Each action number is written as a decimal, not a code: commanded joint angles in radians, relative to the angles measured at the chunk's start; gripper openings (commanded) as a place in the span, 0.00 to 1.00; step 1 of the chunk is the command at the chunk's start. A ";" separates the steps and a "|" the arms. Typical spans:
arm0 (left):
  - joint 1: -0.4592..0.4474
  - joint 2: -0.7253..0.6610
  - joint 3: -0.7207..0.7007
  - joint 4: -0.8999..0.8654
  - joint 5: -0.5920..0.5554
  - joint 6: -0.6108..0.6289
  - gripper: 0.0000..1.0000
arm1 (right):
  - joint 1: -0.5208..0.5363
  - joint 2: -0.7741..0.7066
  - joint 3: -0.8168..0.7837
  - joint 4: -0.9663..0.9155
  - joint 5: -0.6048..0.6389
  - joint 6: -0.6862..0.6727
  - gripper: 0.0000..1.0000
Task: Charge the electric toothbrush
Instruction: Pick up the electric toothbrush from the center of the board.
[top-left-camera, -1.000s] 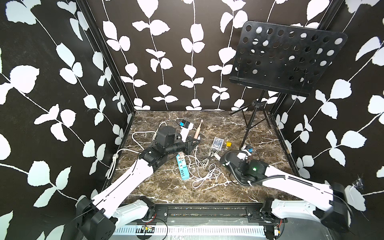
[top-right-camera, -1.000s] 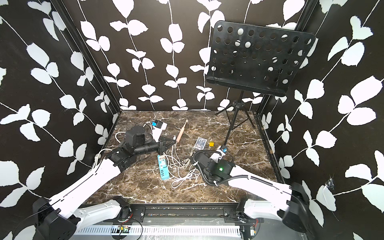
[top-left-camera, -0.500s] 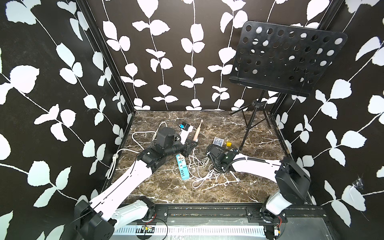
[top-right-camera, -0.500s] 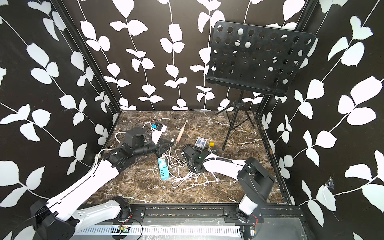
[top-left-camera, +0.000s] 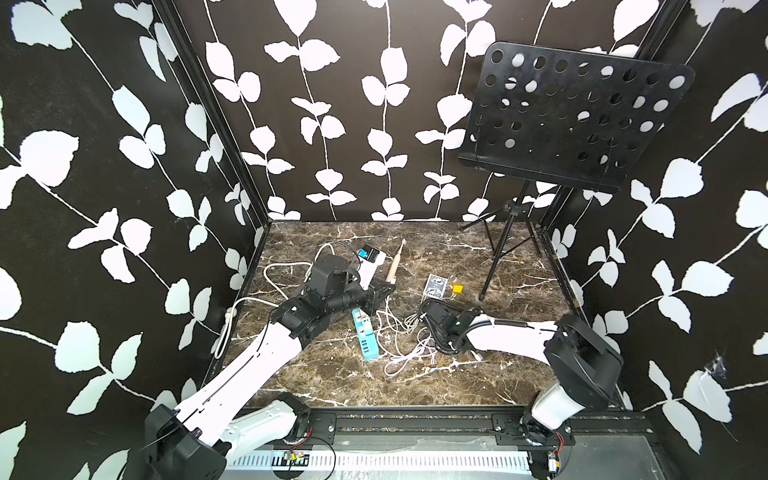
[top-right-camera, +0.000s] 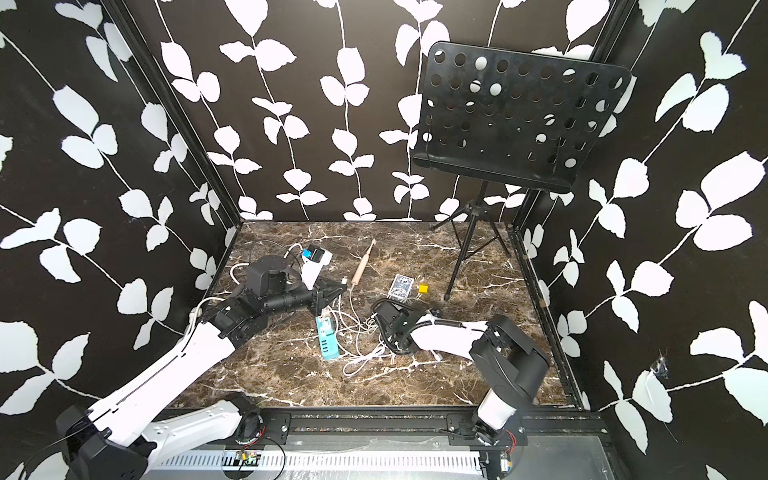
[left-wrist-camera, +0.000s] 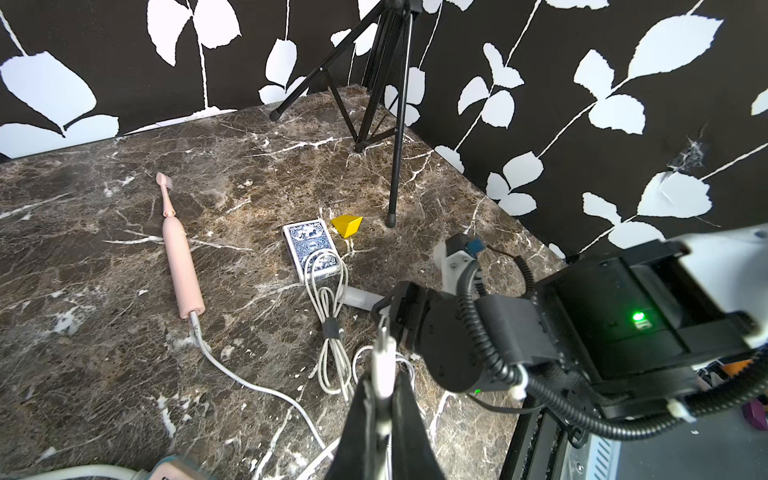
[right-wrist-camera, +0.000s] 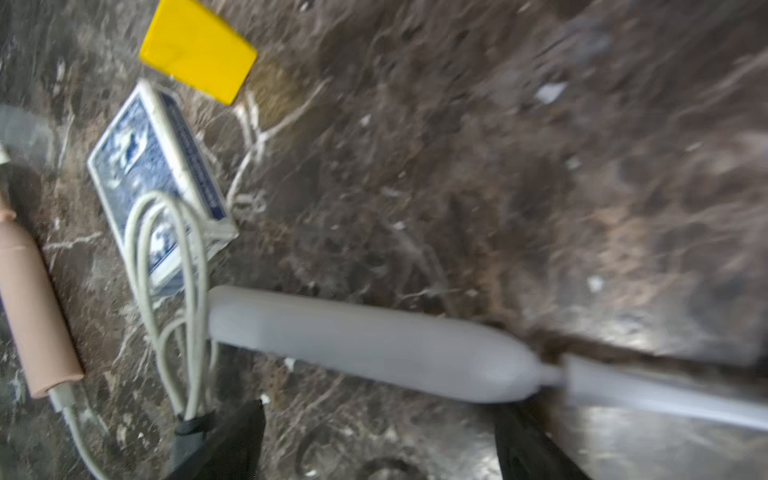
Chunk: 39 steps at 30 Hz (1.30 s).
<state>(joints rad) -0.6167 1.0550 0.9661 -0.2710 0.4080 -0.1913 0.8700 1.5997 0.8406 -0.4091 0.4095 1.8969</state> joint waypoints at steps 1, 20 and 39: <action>-0.004 0.006 0.013 0.011 0.020 -0.005 0.00 | -0.053 -0.048 -0.033 -0.083 -0.058 0.466 0.84; -0.005 0.102 0.056 -0.006 -0.015 0.020 0.00 | -0.328 0.138 0.222 -0.377 -0.204 -0.286 0.39; -0.004 0.121 0.048 -0.012 0.005 -0.013 0.00 | -0.299 0.040 0.101 -0.329 -0.352 -0.457 0.56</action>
<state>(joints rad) -0.6167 1.1950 0.9989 -0.2733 0.4026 -0.1955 0.5526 1.6714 0.9913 -0.7227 0.1196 1.3804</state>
